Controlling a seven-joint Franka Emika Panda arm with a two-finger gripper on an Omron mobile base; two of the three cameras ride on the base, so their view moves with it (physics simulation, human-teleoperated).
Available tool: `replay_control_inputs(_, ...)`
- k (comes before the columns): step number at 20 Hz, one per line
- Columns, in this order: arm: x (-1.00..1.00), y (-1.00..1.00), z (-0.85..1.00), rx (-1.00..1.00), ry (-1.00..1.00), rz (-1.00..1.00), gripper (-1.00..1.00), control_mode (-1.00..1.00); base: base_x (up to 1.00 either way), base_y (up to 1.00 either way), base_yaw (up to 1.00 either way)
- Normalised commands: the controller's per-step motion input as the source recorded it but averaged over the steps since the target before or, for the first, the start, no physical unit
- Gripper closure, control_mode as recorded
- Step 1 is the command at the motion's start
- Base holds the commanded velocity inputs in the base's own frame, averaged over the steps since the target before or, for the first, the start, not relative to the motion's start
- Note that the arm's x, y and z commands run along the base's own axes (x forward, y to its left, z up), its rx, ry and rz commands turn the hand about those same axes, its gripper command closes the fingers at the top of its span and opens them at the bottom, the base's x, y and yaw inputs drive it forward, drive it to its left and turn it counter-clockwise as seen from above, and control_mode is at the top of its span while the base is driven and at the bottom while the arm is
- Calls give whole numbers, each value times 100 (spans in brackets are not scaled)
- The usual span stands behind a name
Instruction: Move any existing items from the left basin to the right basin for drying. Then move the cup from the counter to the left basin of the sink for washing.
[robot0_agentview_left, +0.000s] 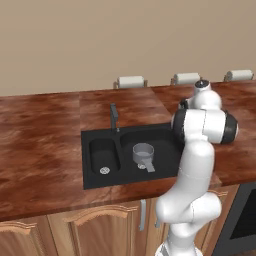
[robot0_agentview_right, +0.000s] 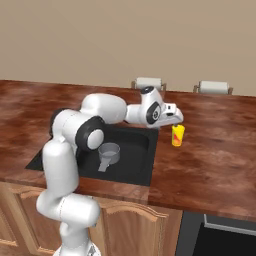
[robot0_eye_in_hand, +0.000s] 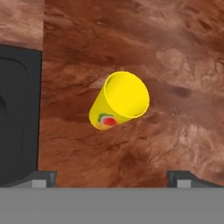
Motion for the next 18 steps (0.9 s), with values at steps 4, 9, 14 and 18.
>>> replay_control_inputs(4, 21, -14, -21, 0, 0, 0, -100, -100, 0, 0, 0)
replay_control_inputs(9, 28, -12, -19, 0, 0, 0, -100, -100, 0, 0, 0)
replay_control_inputs(14, 31, -11, -17, 0, 0, 0, -100, -100, 0, 0, 0)
replay_control_inputs(18, 32, -10, -12, 0, 0, 0, -100, -100, 0, 0, 0)
